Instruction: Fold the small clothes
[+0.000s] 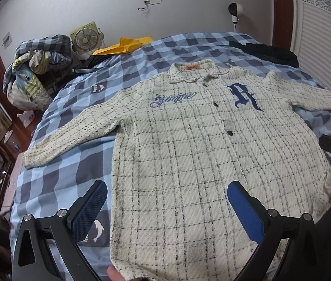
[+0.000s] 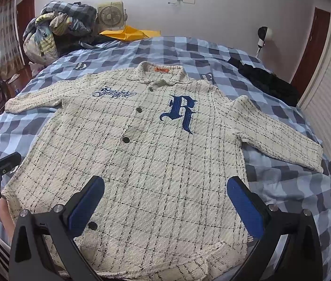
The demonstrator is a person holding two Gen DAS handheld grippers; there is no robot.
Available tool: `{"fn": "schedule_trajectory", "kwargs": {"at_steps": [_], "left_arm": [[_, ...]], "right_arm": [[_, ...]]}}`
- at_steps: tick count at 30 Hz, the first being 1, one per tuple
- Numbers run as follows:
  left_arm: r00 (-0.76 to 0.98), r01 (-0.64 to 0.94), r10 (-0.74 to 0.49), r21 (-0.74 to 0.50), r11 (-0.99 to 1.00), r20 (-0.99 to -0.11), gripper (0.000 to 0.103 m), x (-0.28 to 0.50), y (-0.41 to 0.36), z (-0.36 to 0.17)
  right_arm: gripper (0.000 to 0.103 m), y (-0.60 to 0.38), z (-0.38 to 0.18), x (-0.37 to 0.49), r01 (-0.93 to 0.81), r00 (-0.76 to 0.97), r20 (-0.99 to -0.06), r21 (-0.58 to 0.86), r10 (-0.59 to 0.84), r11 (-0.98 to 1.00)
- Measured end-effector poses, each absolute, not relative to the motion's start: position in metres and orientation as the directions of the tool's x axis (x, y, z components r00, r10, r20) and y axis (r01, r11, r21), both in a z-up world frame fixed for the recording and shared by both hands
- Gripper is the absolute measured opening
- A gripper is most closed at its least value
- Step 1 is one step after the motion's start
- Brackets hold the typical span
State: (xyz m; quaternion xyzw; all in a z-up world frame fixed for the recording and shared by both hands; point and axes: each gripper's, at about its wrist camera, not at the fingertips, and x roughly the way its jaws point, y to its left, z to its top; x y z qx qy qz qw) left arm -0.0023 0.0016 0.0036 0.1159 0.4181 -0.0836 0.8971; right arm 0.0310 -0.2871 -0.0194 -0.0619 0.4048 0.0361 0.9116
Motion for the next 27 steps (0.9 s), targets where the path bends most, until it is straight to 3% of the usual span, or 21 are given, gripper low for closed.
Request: {"fn": "schedule_trajectory", "kwargs": {"at_steps": [27], "left_arm": [[0.635,0.261,-0.082,0.113,0.959,-0.768,0.103,-0.0036,0.0008,0.0061]], "right_arm": [[0.102,-0.2874,-0.0205,0.0312,-0.114,0.669,-0.743,-0.083,0.015,0.99]]}}
